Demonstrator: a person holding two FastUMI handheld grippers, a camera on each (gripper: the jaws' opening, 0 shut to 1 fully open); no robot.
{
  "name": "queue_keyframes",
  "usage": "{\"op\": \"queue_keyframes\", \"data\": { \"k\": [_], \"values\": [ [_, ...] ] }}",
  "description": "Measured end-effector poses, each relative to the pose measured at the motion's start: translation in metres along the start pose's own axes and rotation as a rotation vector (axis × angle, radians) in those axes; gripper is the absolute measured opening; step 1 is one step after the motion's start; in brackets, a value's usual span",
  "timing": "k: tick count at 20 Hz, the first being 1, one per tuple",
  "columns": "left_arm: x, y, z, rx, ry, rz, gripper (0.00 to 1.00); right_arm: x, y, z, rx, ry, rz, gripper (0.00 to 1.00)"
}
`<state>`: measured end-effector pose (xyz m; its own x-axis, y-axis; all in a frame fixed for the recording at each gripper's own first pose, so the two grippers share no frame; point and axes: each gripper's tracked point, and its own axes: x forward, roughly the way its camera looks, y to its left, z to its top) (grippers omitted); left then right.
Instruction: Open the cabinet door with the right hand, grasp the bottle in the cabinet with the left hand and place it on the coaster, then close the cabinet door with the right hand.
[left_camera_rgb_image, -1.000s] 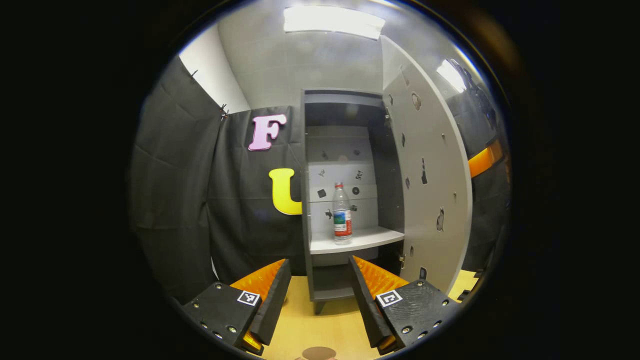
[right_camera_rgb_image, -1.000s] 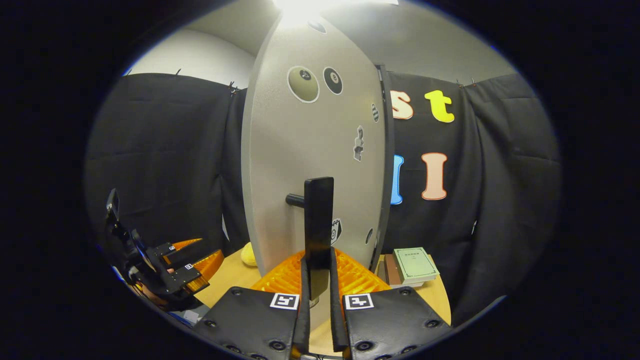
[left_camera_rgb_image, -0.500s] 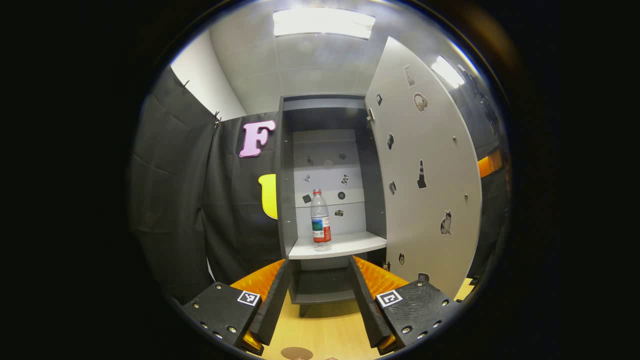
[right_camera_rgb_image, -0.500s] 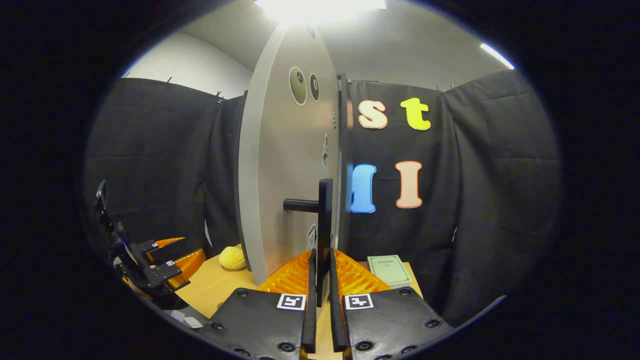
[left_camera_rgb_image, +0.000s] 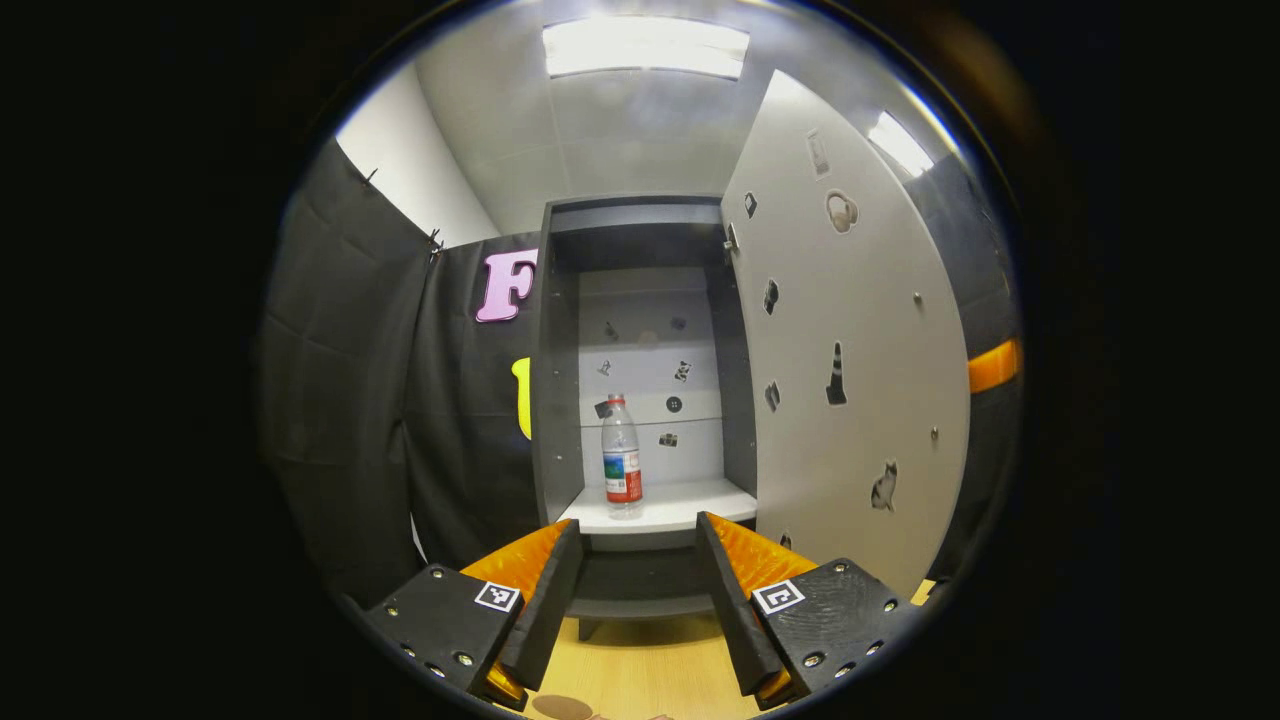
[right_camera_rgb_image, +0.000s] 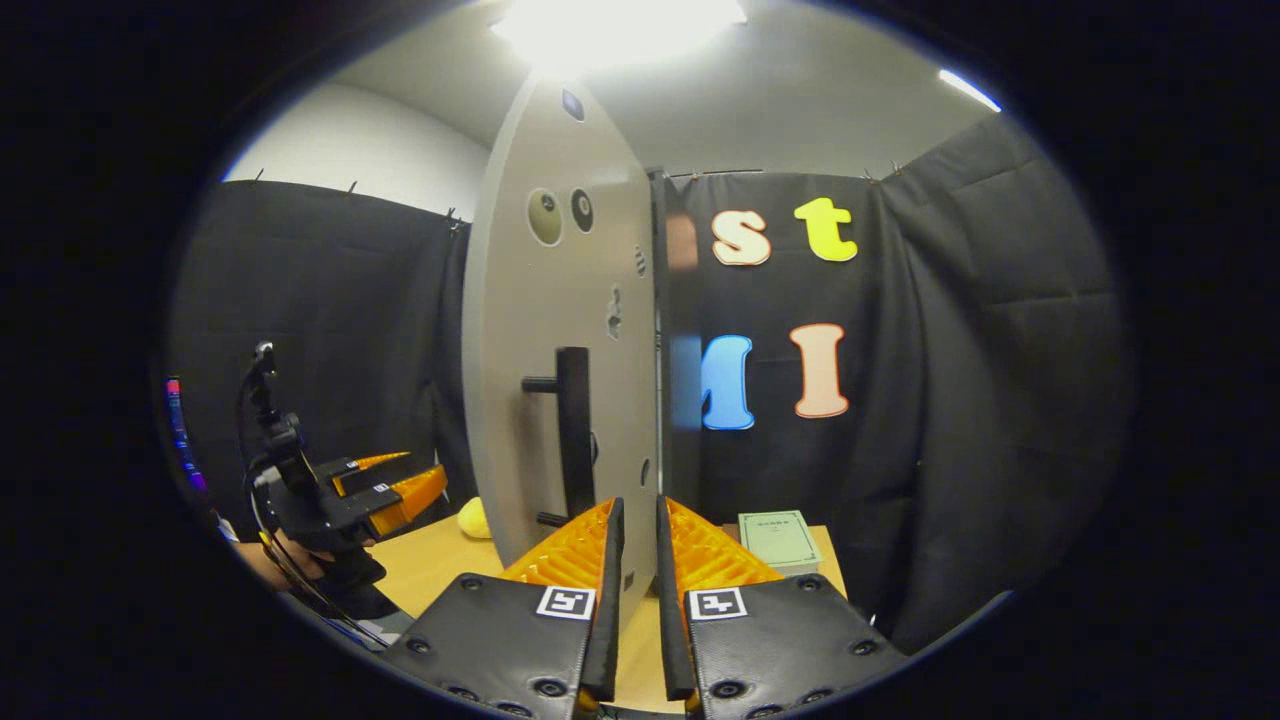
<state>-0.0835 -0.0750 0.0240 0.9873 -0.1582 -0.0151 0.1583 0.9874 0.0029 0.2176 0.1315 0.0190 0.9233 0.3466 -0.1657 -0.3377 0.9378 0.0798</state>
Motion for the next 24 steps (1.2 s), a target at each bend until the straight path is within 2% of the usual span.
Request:
{"op": "queue_keyframes", "data": {
  "k": [1,2,3,5,6,12,14,15,17,18,19,22,23,24],
  "values": [
    [0.006,-0.001,0.006,-0.002,-0.005,-0.002,0.66,-0.002,-0.005,0.000,0.011,-0.006,-0.016,0.22],
    [0.014,-0.002,0.009,-0.002,-0.007,-0.004,0.66,-0.002,-0.009,0.001,0.016,-0.014,-0.032,0.31],
    [0.024,0.001,0.012,0.000,-0.010,-0.006,0.66,-0.001,-0.016,-0.001,0.018,-0.017,-0.055,0.60],
    [0.043,0.004,0.020,0.003,-0.012,-0.012,0.66,0.003,-0.032,-0.004,0.006,-0.013,-0.116,0.90],
    [0.053,0.005,0.023,0.002,-0.013,-0.018,0.66,0.004,-0.039,-0.007,-0.001,-0.005,-0.140,0.99],
    [0.120,0.022,0.034,-0.018,-0.006,-0.056,0.64,0.016,-0.061,-0.013,0.018,-0.012,-0.244,0.99],
    [0.146,0.032,0.033,-0.019,0.003,-0.062,0.66,0.021,-0.070,-0.014,0.025,-0.012,-0.288,0.98],
    [0.157,0.034,0.032,-0.019,0.008,-0.067,0.66,0.024,-0.073,-0.016,0.035,-0.013,-0.304,0.94],
    [0.185,0.037,0.025,-0.025,0.022,-0.083,0.66,0.031,-0.075,-0.018,0.057,-0.010,-0.324,0.94],
    [0.198,0.039,0.021,-0.028,0.026,-0.091,0.66,0.033,-0.078,-0.020,0.060,-0.005,-0.340,0.99],
    [0.209,0.041,0.019,-0.031,0.030,-0.099,0.66,0.035,-0.082,-0.022,0.062,-0.001,-0.360,0.94],
    [0.238,0.039,0.007,-0.033,0.050,-0.132,0.66,0.040,-0.088,-0.026,0.076,0.006,-0.403,0.94],
    [0.247,0.041,0.003,-0.030,0.054,-0.134,0.66,0.042,-0.089,-0.027,0.081,0.006,-0.414,0.99],
    [0.255,0.044,-0.001,-0.029,0.058,-0.135,0.66,0.043,-0.091,-0.028,0.083,0.008,-0.427,0.99]
  ]
}}
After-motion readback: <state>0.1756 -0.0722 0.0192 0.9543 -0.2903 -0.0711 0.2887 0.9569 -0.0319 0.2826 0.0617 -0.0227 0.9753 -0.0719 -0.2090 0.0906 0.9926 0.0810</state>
